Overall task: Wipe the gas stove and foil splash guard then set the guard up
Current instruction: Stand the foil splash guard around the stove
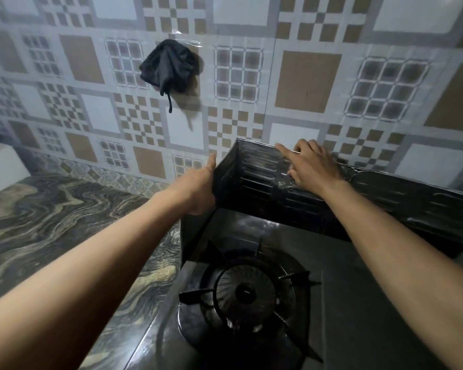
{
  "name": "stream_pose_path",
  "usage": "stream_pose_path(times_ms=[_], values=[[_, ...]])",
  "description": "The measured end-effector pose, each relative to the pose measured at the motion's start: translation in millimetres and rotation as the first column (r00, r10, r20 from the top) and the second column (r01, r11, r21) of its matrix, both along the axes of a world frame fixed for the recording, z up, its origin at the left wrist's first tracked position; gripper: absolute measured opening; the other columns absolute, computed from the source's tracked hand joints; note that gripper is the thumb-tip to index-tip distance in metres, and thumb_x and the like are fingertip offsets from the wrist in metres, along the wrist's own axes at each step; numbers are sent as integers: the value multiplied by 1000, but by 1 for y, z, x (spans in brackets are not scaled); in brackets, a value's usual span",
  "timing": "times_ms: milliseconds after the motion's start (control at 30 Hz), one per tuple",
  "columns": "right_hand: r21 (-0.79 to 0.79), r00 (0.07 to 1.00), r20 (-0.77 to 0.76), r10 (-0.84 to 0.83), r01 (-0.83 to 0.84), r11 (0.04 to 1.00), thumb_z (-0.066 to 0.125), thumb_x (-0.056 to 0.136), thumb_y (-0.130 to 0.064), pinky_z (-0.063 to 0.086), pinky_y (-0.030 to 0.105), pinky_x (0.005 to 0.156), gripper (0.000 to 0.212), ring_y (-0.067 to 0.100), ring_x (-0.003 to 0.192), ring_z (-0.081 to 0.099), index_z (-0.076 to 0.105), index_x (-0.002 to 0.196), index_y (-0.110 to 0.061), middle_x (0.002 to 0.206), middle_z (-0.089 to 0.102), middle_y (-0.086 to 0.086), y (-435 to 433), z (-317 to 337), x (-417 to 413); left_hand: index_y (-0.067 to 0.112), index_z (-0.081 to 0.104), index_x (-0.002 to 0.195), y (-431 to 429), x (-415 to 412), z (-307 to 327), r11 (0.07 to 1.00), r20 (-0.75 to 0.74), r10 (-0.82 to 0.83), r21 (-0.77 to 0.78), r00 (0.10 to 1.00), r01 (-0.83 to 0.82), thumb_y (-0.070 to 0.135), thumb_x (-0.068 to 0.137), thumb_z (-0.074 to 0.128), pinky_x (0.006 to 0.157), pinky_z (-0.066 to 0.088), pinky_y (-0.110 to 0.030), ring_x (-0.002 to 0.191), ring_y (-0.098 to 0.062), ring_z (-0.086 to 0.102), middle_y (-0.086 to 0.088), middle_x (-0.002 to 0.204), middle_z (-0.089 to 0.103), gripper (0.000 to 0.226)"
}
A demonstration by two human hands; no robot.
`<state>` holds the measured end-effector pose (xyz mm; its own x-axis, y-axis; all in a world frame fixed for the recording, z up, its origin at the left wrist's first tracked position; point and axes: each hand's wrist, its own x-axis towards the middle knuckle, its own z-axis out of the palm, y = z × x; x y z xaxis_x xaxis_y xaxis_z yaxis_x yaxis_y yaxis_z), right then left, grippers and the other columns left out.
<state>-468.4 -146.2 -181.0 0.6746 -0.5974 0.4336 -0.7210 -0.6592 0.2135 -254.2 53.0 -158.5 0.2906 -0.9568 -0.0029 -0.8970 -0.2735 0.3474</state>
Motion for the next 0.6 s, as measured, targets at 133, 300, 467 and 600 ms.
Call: stream_pose_path(times_ms=[133,300,467,600], values=[[-39,982,19,187,-186,982,76,81,-34,32,50,109,89,34,136,35,27,154,-20,148,41,15,9,0,40,19,-9,157,1,1,1,1000,21,-10,24,1000,10,3,82,64,103,43,-36,129,-35,52,-20,144,51,106],[27,934,-21,355,-355,935,76,76,-50,13,49,122,102,27,150,12,16,155,-26,164,16,6,11,-5,103,21,-5,158,7,5,11,997,52,-24,69,998,20,-5,84,54,100,43,-35,129,-35,50,-20,146,48,98],[-49,952,4,306,-305,951,72,78,-53,23,49,118,83,32,140,34,37,146,-19,149,42,12,10,-22,136,19,-5,158,14,4,11,999,73,14,39,997,-17,-2,87,49,85,49,-39,109,-39,60,-25,126,60,92],[-106,953,60,297,-290,951,66,81,-57,24,49,116,83,33,137,37,35,144,-14,144,44,13,8,-32,142,18,1,158,9,8,10,997,23,78,25,997,-78,0,88,49,88,45,-35,121,-37,55,-23,137,54,87]])
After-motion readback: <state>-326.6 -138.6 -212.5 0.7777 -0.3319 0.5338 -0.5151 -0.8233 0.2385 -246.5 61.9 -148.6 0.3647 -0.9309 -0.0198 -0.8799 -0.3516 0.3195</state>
